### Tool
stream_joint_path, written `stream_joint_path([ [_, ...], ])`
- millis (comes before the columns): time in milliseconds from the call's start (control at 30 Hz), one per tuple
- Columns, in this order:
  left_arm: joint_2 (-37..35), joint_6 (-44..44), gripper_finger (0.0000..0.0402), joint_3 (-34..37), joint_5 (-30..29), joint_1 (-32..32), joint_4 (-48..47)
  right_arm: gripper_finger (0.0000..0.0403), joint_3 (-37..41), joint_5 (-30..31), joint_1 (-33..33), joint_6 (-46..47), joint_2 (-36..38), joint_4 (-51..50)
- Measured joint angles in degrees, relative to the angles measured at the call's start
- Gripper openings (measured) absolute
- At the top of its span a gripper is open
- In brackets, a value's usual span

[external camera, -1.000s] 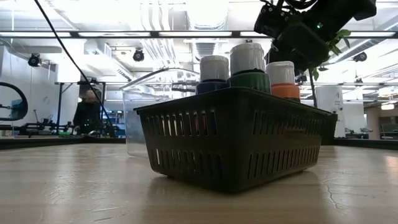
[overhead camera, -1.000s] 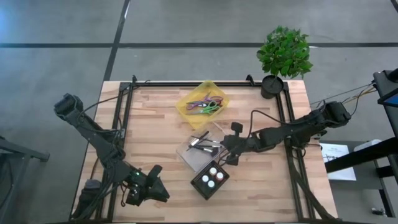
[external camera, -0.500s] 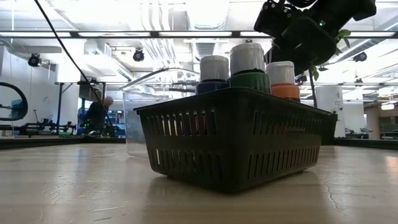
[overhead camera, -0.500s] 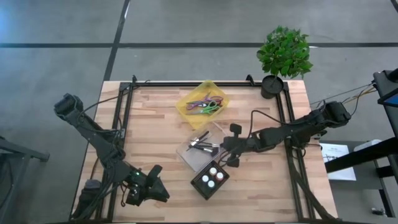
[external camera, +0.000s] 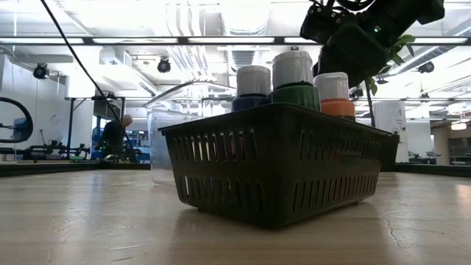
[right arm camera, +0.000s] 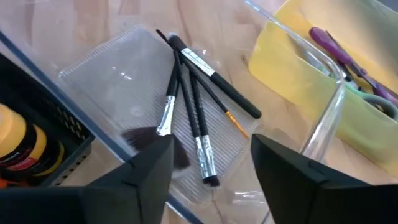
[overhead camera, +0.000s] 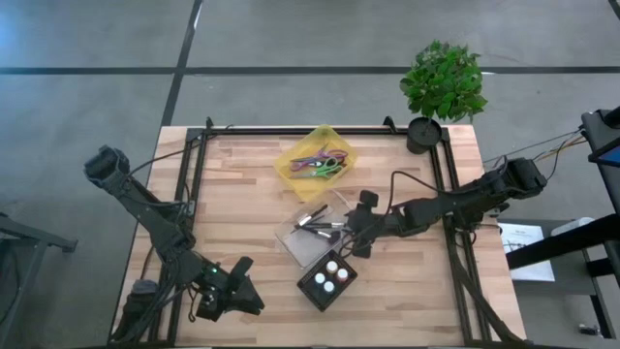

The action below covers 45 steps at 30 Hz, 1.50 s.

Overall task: Pick & Place Paint Supplies
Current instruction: Return to Home Position

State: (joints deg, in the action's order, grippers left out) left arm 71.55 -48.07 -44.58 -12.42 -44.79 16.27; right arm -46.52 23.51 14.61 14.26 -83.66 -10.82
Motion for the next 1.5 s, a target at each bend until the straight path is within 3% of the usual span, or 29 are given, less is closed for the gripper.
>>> stream_joint_path([
  [200, 0.00, 0.13, 0.0118, 0.00, -0.01, 0.00, 0.00, 0.0237, 0.00, 0.47, -0.19, 1.01, 0.00, -0.40],
  [967, 0.02, 0.13, 0.0118, 0.00, 0.00, 0.01, -0.30, 0.0239, 0.08, 3.63, -4.26, -1.01, 0.71, -4.47],
  [1500, 0.01, 0.90, 0.0118, 0.00, -1.29, -0.01, -0.52, 0.0239, 0.27, 3.51, 1.75, -2.88, 12.89, 0.34],
])
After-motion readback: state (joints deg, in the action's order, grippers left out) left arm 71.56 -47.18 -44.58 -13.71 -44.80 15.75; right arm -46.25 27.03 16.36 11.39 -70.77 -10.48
